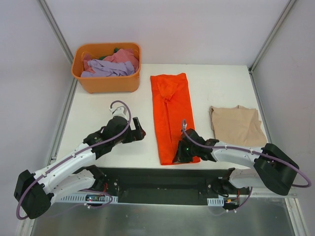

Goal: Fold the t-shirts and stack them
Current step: Rotate the tshirt 90 degrees, then grab the bottom of the folded rectangular tshirt with both arms

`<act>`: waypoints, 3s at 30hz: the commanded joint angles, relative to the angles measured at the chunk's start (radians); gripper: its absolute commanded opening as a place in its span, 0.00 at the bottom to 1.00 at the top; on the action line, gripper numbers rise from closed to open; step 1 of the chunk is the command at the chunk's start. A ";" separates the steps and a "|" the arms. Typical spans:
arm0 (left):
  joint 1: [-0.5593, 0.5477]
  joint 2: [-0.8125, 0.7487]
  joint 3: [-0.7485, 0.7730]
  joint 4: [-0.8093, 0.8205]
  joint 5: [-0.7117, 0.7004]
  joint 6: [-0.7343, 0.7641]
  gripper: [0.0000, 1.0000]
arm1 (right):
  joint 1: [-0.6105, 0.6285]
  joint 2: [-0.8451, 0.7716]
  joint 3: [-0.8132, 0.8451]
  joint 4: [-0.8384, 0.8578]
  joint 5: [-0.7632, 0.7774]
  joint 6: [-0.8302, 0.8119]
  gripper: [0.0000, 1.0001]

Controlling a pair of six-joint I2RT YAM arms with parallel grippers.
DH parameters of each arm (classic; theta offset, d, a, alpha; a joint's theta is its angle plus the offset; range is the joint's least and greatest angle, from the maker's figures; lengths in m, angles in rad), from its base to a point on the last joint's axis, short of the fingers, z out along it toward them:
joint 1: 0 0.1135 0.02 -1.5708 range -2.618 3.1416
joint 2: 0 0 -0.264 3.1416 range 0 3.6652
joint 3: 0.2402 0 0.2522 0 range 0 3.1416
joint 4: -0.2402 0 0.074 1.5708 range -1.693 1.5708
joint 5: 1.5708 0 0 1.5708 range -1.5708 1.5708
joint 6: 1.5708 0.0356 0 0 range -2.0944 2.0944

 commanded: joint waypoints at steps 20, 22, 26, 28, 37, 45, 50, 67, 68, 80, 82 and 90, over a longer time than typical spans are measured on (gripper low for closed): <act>-0.168 0.053 -0.195 0.298 0.401 -0.236 0.99 | -0.065 -0.299 0.078 -0.222 0.159 -0.136 0.73; -0.193 0.103 -0.190 0.339 0.390 -0.256 0.98 | -0.094 -0.345 0.059 -0.264 0.197 -0.133 0.88; -0.236 0.221 -0.140 0.370 0.358 -0.266 0.90 | -0.144 -0.454 0.025 -0.339 0.274 -0.148 0.96; -0.245 0.278 -0.111 0.376 0.353 -0.274 0.83 | -0.161 -0.513 0.011 -0.377 0.311 -0.154 0.96; -0.310 0.442 -0.054 0.438 0.321 -0.340 0.63 | -0.198 -0.716 -0.049 -0.532 0.469 -0.133 0.96; -0.316 0.562 0.006 0.438 0.341 -0.346 0.41 | -0.201 -0.758 -0.073 -0.558 0.504 -0.148 0.96; -0.322 0.602 0.034 0.438 0.364 -0.354 0.24 | -0.201 -0.739 -0.081 -0.587 0.509 -0.133 0.96; -0.326 0.499 -0.052 0.392 0.320 -0.386 0.00 | -0.203 -0.687 -0.190 -0.419 0.272 -0.101 0.90; -0.326 0.498 -0.051 0.393 0.321 -0.383 0.00 | -0.201 -0.681 -0.192 -0.414 0.279 -0.101 0.86; -0.326 0.485 -0.043 0.390 0.329 -0.375 0.00 | -0.203 -0.666 -0.212 -0.397 0.325 -0.076 0.42; -0.326 0.478 -0.045 0.390 0.326 -0.374 0.00 | -0.203 -0.675 -0.216 -0.391 0.340 -0.076 0.38; -0.328 0.481 -0.052 0.390 0.326 -0.375 0.00 | -0.203 -0.649 -0.251 -0.353 0.309 -0.056 0.29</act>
